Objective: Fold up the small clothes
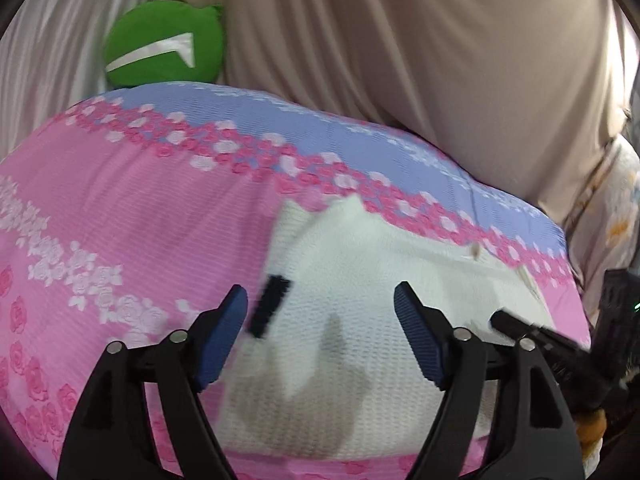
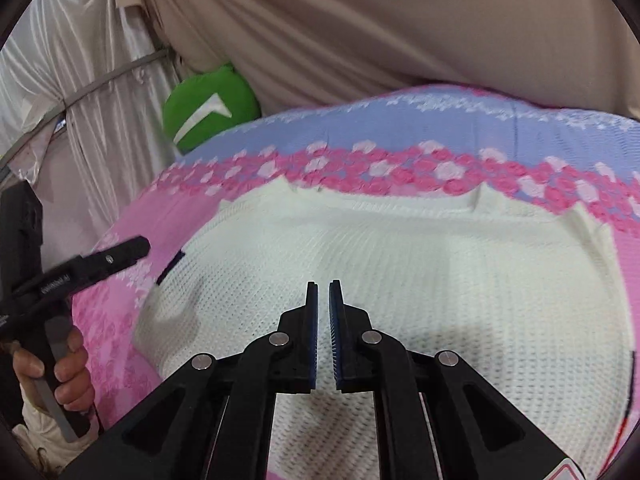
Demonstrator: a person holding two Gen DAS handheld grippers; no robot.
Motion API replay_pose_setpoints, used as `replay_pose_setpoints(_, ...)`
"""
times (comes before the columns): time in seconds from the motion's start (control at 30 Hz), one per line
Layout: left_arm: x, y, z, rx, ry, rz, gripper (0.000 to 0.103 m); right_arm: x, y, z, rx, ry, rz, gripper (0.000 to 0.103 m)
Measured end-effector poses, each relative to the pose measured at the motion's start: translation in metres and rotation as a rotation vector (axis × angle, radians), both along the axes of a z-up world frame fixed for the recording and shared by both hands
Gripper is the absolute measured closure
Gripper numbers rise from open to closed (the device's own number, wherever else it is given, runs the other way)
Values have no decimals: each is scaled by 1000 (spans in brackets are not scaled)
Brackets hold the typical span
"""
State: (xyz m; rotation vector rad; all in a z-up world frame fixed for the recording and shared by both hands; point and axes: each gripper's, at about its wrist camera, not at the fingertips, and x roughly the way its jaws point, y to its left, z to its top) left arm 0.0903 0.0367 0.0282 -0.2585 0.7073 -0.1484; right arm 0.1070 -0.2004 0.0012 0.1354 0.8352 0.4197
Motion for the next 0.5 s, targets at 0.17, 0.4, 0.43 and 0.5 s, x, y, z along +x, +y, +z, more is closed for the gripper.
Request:
replay_pose_setpoints(0.17, 13, 25, -37, -99, 128, 34, 24, 10, 2, -29, 35, 51, -2, 101)
replay_pose_setpoints(0.4, 33, 11, -67, -233, 201, -54, 31, 10, -7, -34, 115, 50, 6, 102)
replay_pose_setpoints(0.43, 35, 8, -67, -229, 209, -52, 40, 10, -9, -34, 120, 49, 6, 102)
replay_pose_setpoints(0.5, 39, 1, -64, -193, 212, -56, 60, 10, -11, -33, 136, 46, 4, 101)
